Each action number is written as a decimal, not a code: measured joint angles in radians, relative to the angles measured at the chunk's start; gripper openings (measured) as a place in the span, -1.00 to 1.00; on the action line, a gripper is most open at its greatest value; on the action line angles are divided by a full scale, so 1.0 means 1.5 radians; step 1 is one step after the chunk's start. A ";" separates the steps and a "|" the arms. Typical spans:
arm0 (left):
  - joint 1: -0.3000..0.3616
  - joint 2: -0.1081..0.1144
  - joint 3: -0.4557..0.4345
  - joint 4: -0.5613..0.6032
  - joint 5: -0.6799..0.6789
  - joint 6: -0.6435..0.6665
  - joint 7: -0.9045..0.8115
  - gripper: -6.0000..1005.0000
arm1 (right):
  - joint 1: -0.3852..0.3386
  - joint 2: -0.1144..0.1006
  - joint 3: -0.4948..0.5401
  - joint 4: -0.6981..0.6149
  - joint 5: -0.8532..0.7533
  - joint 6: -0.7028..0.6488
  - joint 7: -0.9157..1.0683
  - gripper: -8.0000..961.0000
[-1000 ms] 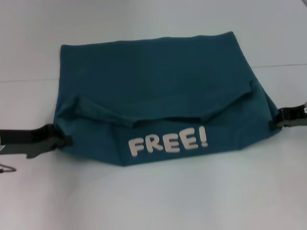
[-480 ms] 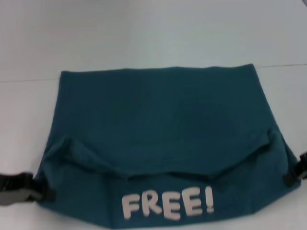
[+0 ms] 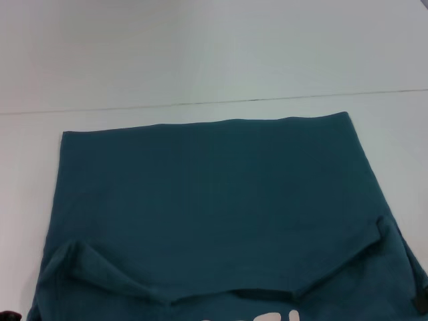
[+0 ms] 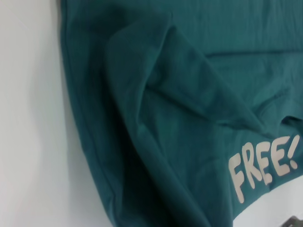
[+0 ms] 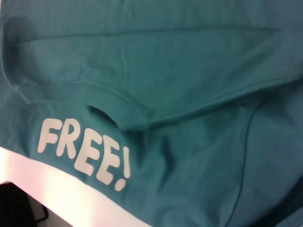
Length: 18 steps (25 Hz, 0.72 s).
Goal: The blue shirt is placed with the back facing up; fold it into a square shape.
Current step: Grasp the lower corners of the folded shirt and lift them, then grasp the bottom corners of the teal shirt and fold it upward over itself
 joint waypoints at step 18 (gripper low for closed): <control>-0.109 0.065 -0.112 -0.022 -0.009 0.051 0.025 -0.97 | 0.001 -0.122 0.132 0.104 0.224 0.001 -0.045 -0.90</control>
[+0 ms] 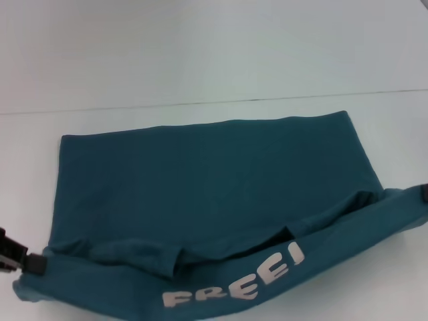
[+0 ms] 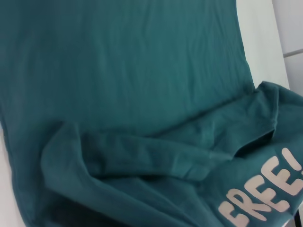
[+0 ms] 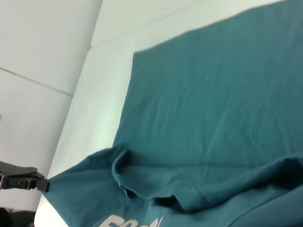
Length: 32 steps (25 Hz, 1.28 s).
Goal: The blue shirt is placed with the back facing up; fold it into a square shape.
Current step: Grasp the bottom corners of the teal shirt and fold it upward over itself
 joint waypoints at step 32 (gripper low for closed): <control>-0.077 0.008 0.058 -0.032 0.002 -0.259 -0.123 -0.97 | -0.001 0.035 0.074 0.013 0.066 0.274 0.055 -0.90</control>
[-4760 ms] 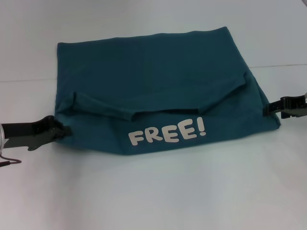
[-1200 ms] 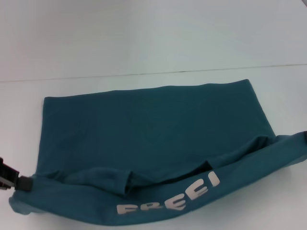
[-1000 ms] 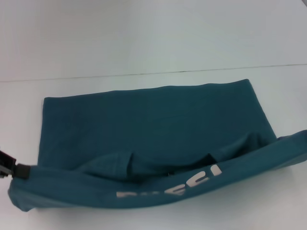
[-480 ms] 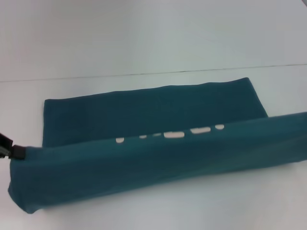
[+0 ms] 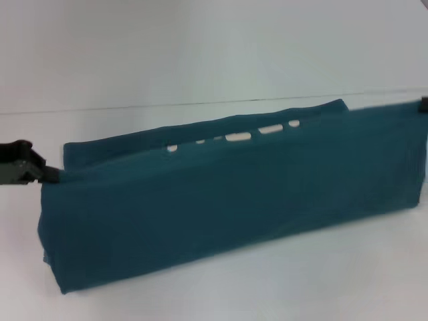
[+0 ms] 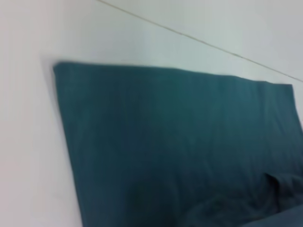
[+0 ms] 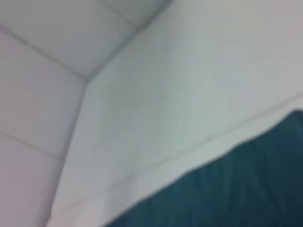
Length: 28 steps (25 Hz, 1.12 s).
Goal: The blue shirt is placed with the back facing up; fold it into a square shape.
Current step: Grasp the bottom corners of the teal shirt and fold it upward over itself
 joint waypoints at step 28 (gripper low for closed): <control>-0.035 -0.036 0.043 -0.059 0.001 -0.267 -0.030 -0.97 | 0.047 0.076 -0.106 0.089 0.105 0.406 -0.052 -0.91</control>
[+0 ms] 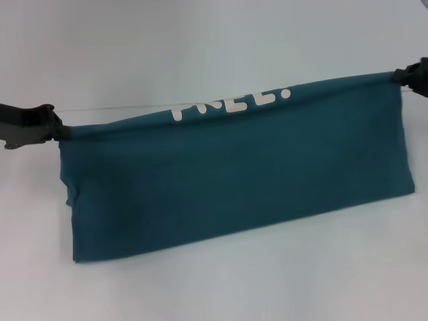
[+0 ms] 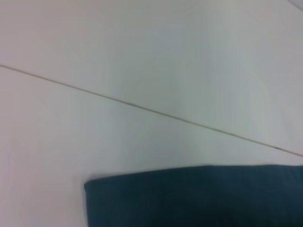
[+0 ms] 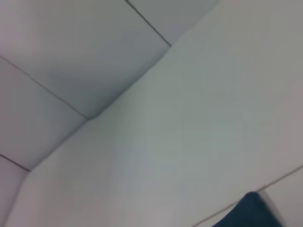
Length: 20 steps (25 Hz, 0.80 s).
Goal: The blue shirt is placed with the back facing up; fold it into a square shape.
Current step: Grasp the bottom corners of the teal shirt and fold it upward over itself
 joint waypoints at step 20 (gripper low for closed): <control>0.004 -0.016 0.018 -0.038 0.000 -0.081 0.007 -0.96 | 0.043 0.031 -0.099 0.033 -0.001 0.176 -0.002 -0.91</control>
